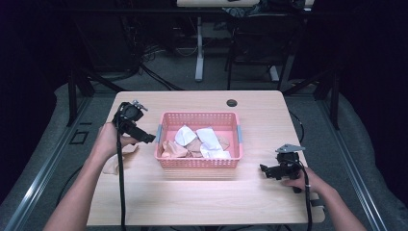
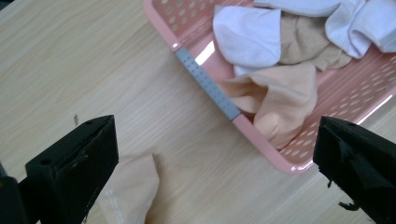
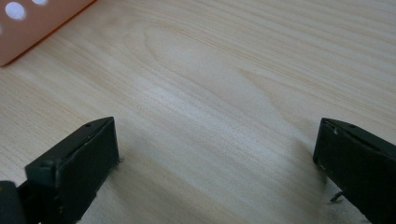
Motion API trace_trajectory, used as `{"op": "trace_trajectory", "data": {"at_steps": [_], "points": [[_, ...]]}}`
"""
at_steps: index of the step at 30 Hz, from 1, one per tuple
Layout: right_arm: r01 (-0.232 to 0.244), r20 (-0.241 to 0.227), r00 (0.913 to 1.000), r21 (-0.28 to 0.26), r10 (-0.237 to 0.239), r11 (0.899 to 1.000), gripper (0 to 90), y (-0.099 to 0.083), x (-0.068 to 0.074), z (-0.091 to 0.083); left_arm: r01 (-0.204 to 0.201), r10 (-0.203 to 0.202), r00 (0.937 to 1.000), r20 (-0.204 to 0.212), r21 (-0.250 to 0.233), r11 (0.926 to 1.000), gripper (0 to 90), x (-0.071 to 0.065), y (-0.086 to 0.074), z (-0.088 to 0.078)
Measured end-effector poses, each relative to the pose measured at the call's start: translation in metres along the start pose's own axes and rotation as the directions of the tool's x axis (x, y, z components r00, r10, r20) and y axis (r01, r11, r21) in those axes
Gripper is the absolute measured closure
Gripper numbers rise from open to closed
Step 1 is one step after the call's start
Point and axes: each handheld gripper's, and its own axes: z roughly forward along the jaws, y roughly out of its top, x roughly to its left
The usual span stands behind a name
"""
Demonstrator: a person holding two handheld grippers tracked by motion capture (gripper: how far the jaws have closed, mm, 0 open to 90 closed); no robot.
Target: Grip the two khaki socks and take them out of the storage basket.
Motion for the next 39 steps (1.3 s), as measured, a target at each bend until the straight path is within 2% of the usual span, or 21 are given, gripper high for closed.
{"op": "trace_trajectory", "data": {"at_steps": [8,13,19,21,22,27,35,39], "points": [[0.000,0.000,1.0000,0.000,0.000,1.000,0.0,0.000,0.000,0.000,-0.064,0.064,0.9975,0.029,0.014,0.9978,1.5,-0.022,0.021,0.021],[0.000,0.000,1.0000,0.000,0.000,1.000,0.0,0.000,0.000,0.000,-0.100,0.098,0.9937,0.054,0.023,0.9948,3.3,-0.037,0.030,0.038],[0.001,-0.001,1.0000,0.001,-0.001,1.000,0.0,0.000,0.000,0.000,-0.135,0.130,0.9882,0.081,0.057,0.9892,11.7,-0.046,0.035,0.057],[0.000,0.000,1.0000,0.000,0.000,1.000,0.0,0.000,0.000,0.000,-0.138,0.131,0.9874,0.088,0.076,0.9875,14.8,-0.047,0.034,0.065],[0.000,0.000,1.0000,0.000,0.000,1.000,0.0,0.000,0.000,0.000,-0.122,0.115,0.9890,0.093,0.080,0.9893,15.7,-0.046,0.033,0.069],[0.000,0.000,1.0000,0.000,0.000,1.000,0.0,0.000,0.000,0.000,-0.126,0.114,0.9878,0.106,0.108,0.9861,23.9,-0.045,0.029,0.080],[0.000,0.000,1.0000,0.000,0.000,1.000,0.0,0.000,0.000,0.000,-0.108,0.091,0.9889,0.117,0.143,0.9838,30.9,-0.042,0.023,0.089],[0.000,0.000,1.0000,0.000,0.000,1.000,0.0,0.000,0.000,0.000,-0.110,0.088,0.9869,0.135,0.163,0.9805,36.8,-0.041,0.021,0.092]]}}
